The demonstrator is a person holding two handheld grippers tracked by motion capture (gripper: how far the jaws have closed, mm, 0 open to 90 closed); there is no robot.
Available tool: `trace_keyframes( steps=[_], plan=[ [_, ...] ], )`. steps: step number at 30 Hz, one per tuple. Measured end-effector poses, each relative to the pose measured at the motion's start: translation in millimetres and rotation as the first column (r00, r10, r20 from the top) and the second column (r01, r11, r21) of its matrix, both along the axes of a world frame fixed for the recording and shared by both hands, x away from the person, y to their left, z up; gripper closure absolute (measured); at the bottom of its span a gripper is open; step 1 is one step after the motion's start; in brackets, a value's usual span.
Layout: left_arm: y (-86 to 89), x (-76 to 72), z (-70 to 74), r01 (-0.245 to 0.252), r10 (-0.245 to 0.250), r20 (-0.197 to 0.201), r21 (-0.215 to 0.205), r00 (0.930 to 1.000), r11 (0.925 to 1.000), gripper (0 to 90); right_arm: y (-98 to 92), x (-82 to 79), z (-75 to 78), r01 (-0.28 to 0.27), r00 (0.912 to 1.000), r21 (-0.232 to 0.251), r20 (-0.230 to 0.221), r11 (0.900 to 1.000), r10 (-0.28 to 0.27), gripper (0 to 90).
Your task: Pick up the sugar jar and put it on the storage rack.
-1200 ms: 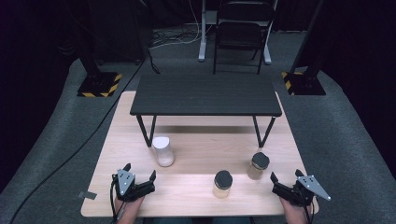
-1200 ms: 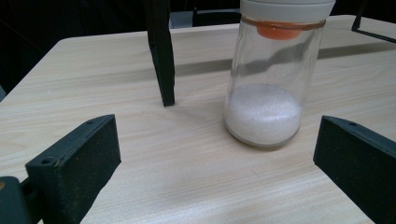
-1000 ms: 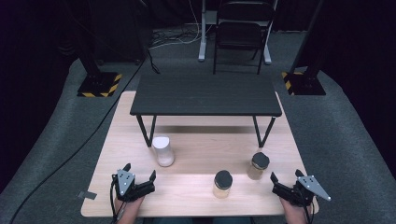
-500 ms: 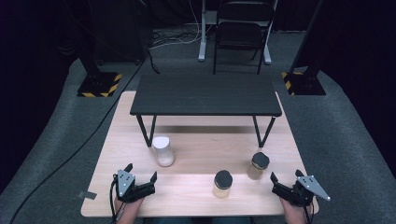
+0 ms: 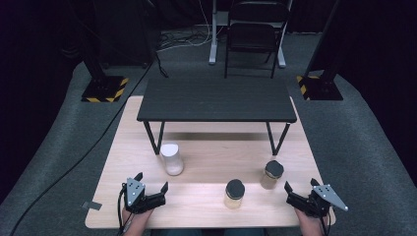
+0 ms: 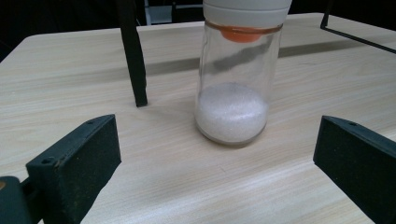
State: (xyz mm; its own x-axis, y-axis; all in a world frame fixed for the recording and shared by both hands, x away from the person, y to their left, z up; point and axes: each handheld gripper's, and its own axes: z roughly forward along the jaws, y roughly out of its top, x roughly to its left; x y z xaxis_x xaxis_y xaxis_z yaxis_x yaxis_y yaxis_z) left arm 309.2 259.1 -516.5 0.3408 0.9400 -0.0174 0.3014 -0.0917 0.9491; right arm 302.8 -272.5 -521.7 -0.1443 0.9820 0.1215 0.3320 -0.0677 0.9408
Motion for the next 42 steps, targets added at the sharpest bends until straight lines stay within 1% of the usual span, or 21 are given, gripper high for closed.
trace_keyframes(
  steps=[4,8,19,29,35,42],
  plan=[
    [-1.4,-0.5,3.0,0.001,-0.001,0.007,-0.005,1.0,1.0,0.3,0.0,-0.1,0.0,0.0,1.0,0.0,0.001,1.0,0.0,0.0],
    [-3.2,-0.4,6.1,0.007,-0.007,0.017,0.007,0.9998,0.9999,0.3,0.0,-0.2,0.0,0.0,1.0,0.001,0.001,1.0,0.0,0.0],
    [-4.5,2.8,18.2,0.013,-0.012,0.035,-0.022,0.9993,0.9997,0.3,0.2,-0.1,0.0,-0.001,1.0,-0.002,0.001,1.0,0.001,0.0],
    [-13.1,8.8,31.1,0.031,-0.031,0.05,-0.009,0.9983,0.9995,0.2,0.1,0.1,0.0,-0.003,1.0,-0.001,0.0,1.0,0.003,0.0],
    [-18.2,12.4,36.1,0.04,-0.04,0.057,0.0,0.9976,0.9992,0.1,0.2,0.1,0.0,-0.005,1.0,-0.001,-0.001,1.0,0.005,0.0],
    [-23.5,19.1,43.3,0.046,-0.046,0.064,0.002,0.9969,0.9989,0.1,0.0,0.3,0.0,-0.007,1.0,0.0,-0.002,1.0,0.007,0.0]
  ],
)
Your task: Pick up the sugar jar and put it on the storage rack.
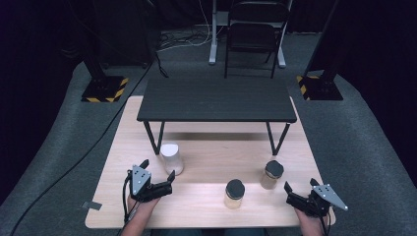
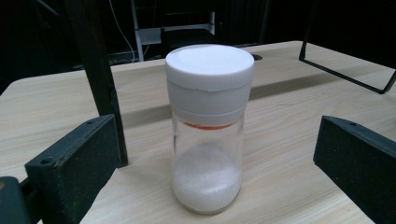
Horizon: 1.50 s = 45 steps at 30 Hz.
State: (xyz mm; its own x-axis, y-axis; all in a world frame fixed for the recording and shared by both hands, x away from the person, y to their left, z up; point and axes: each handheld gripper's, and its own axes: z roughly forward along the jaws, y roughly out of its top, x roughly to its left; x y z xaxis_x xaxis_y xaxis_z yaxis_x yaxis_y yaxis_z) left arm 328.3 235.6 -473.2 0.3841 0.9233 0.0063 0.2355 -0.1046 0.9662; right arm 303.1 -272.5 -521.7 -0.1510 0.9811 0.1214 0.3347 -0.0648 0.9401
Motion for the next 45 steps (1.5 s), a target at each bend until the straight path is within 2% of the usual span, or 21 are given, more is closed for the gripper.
trace_keyframes(
  steps=[13,19,24,29,42,45],
  plan=[
    [-5.9,9.7,6.6,0.008,-0.008,-0.002,-0.001,1.0,1.0,0.2,0.3,0.2,0.0,0.0,1.0,-0.003,-0.001,1.0,0.0,0.0],
    [-8.4,16.2,9.8,0.013,-0.013,-0.002,0.023,0.9999,0.9997,0.3,0.1,0.1,0.0,-0.002,1.0,-0.002,0.0,1.0,0.002,0.0],
    [-7.7,20.5,12.3,0.007,-0.007,-0.005,0.003,1.0,1.0,0.3,0.3,0.2,0.0,-0.001,1.0,-0.003,-0.001,1.0,0.001,0.0],
    [-8.5,24.9,14.5,0.006,-0.006,-0.008,0.008,1.0,1.0,0.3,0.3,0.3,0.0,-0.001,1.0,-0.003,-0.002,1.0,0.001,0.0],
    [-16.3,37.8,11.3,0.008,-0.007,-0.033,0.032,0.9994,0.9994,0.6,-0.6,0.3,0.0,-0.001,1.0,0.004,-0.001,1.0,0.001,0.0],
    [-16.9,41.7,10.0,0.003,-0.002,-0.042,0.023,0.9991,0.9997,0.7,-0.6,0.2,-0.1,-0.001,1.0,0.005,0.0,1.0,0.001,0.0]
  ],
)
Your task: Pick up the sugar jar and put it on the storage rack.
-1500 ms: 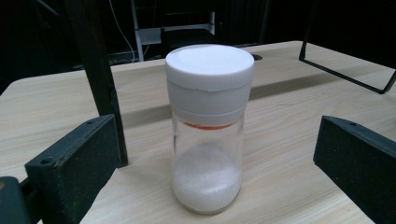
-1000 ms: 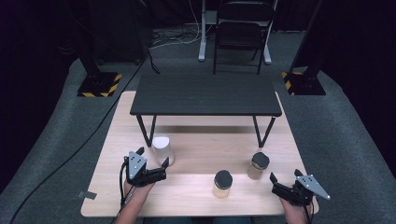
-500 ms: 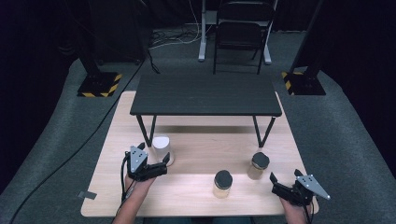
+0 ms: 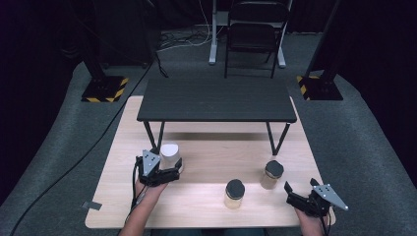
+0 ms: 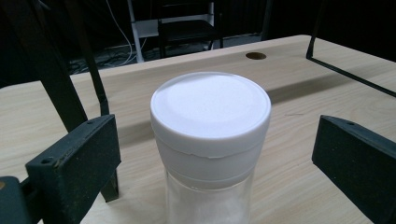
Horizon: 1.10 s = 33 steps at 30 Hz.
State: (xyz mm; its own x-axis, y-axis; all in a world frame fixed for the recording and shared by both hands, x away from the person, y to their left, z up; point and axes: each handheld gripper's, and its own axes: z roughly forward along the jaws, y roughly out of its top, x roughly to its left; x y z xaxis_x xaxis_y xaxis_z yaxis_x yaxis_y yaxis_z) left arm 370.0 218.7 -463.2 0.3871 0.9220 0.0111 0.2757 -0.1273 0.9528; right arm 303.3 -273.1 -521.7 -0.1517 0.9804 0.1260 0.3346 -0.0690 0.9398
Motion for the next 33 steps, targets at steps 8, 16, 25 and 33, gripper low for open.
trace_keyframes(
  steps=[8,16,25,33],
  plan=[
    [-1.4,5.2,-1.9,0.008,-0.008,-0.015,-0.005,0.9999,1.0,2.7,0.7,-0.3,0.1,-0.003,1.0,-0.006,0.002,1.0,0.003,0.0],
    [-3.9,12.2,-3.2,-0.006,0.006,-0.031,-0.01,0.9995,0.9999,7.1,0.6,-0.4,0.1,-0.005,1.0,-0.005,0.002,1.0,0.005,0.0],
    [-9.0,16.1,3.9,-0.021,0.021,-0.039,0.0,0.999,0.9998,28.4,0.0,-0.3,0.0,-0.01,0.9999,0.002,0.001,1.0,0.01,0.0],
    [-8.1,17.4,5.4,-0.011,0.011,-0.053,-0.006,0.9985,0.9999,33.2,-0.3,-0.1,0.0,-0.012,0.9999,0.004,0.0,1.0,0.012,0.0]
  ],
)
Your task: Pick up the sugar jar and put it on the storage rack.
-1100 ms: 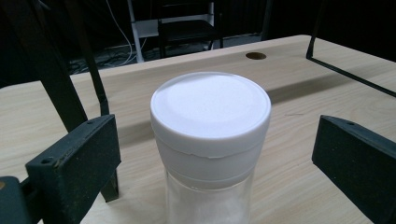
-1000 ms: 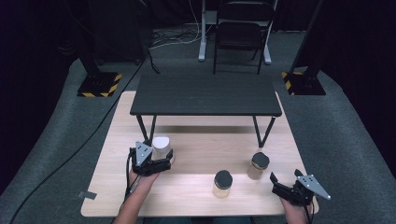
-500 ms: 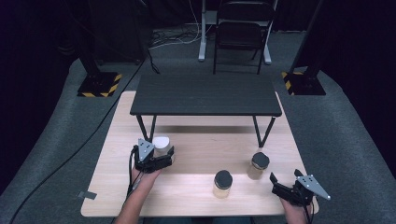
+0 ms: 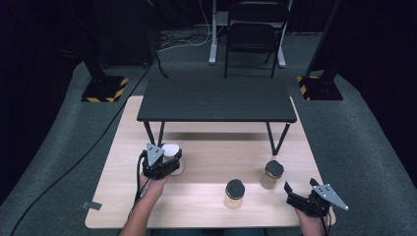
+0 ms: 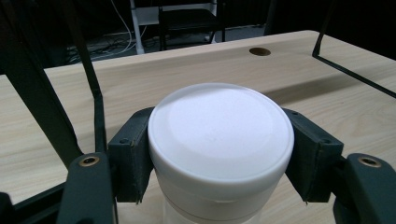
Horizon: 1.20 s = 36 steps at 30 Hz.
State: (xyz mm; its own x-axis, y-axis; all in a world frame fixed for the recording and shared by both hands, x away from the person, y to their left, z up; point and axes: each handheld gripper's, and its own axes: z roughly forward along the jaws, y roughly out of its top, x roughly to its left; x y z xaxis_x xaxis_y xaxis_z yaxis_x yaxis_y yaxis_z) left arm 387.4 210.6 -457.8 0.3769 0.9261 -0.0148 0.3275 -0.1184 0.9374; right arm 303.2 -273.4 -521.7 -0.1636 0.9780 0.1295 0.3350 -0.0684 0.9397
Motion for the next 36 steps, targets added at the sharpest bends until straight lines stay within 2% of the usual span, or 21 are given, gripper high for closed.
trace_keyframes(
  steps=[11,18,31,36],
  plan=[
    [-5.1,-3.4,5.1,0.022,-0.021,-0.028,0.034,0.9994,0.9992,33.3,-0.3,0.2,0.0,-0.002,1.0,0.004,-0.003,1.0,0.003,0.0],
    [-7.5,-7.6,8.4,0.041,-0.041,-0.024,0.024,0.9989,0.9989,33.3,-0.3,0.2,0.0,-0.002,1.0,0.003,-0.001,1.0,0.002,0.0],
    [-13.6,-14.8,30.0,0.092,-0.092,-0.005,0.011,0.9957,0.9957,33.3,-0.4,0.1,0.0,-0.002,1.0,0.004,-0.001,1.0,0.002,0.0],
    [-18.4,-17.7,44.2,0.123,-0.123,0.012,0.015,0.9923,0.9923,33.3,-0.5,0.0,0.0,-0.002,1.0,0.006,-0.001,1.0,0.002,0.0]
  ],
)
